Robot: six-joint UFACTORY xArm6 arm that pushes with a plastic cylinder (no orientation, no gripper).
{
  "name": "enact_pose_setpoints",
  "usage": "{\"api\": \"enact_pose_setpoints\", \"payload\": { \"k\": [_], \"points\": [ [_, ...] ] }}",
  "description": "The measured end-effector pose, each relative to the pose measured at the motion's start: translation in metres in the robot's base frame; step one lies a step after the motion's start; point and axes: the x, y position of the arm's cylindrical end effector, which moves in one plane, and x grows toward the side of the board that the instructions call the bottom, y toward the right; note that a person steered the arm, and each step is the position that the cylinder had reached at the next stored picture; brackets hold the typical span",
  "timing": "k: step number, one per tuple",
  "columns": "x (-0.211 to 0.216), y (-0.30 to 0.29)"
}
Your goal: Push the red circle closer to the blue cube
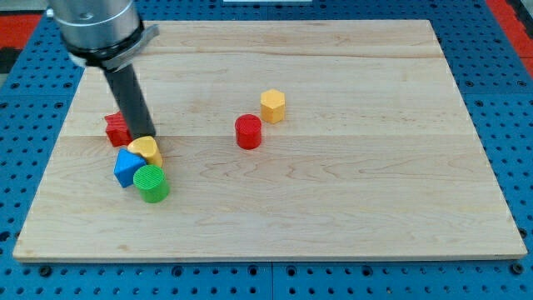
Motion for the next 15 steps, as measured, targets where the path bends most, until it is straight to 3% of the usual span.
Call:
{"api": "enact_pose_setpoints", "payload": {
  "k": [1,3,4,5,7,8,10,11,15],
  "points": [
    [0.003,-0.01],
    [-0.076,-0.011],
    [-0.117,0.022],
    [-0.128,0.082],
    [-0.123,0.217],
    [-0.087,0.229],
    [-0.005,0.229],
    [0.013,0.221],
    [-0.02,0.116]
  ]
}}
